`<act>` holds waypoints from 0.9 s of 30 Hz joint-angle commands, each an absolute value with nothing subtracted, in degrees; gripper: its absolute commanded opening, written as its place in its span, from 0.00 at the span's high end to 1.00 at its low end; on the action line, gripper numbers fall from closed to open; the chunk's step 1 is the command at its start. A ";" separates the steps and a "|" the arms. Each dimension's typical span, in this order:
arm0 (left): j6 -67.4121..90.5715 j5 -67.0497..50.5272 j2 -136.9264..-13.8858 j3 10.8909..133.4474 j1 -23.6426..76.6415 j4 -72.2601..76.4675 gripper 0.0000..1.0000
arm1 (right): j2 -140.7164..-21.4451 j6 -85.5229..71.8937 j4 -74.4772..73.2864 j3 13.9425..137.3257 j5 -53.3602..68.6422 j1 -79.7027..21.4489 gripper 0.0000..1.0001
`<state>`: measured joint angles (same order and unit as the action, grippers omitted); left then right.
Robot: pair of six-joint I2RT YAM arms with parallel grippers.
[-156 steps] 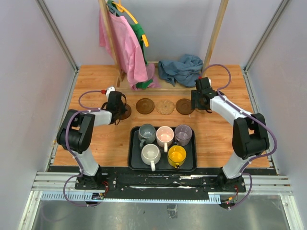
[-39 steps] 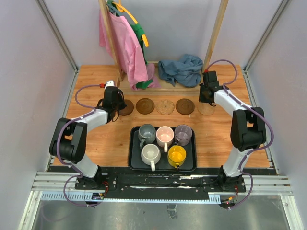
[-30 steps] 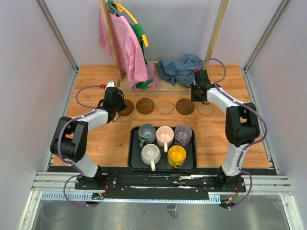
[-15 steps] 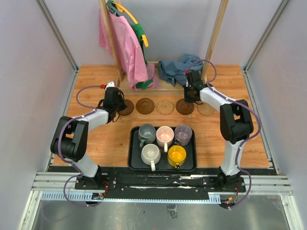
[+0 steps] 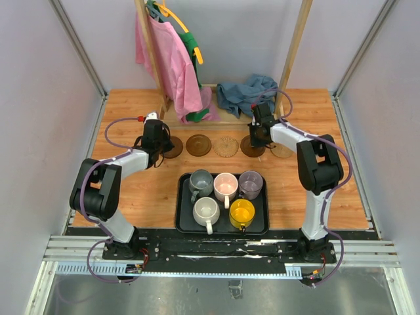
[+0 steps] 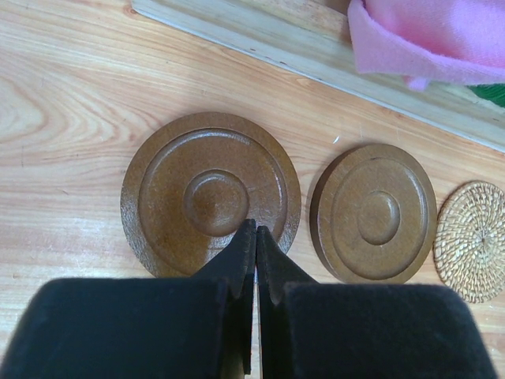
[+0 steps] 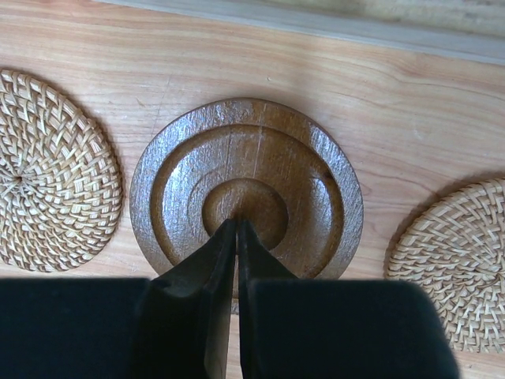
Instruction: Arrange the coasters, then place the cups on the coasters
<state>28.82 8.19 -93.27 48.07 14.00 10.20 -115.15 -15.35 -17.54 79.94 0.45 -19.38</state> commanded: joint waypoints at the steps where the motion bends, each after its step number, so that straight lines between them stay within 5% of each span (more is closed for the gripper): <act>1: 29.27 7.73 -93.69 47.47 13.89 11.68 1.00 | -114.86 -16.47 -18.87 77.12 -0.05 -20.32 0.94; 27: 29.44 7.16 -94.11 47.58 13.86 11.85 0.99 | -111.60 -17.06 -19.93 75.41 -3.60 -20.31 0.94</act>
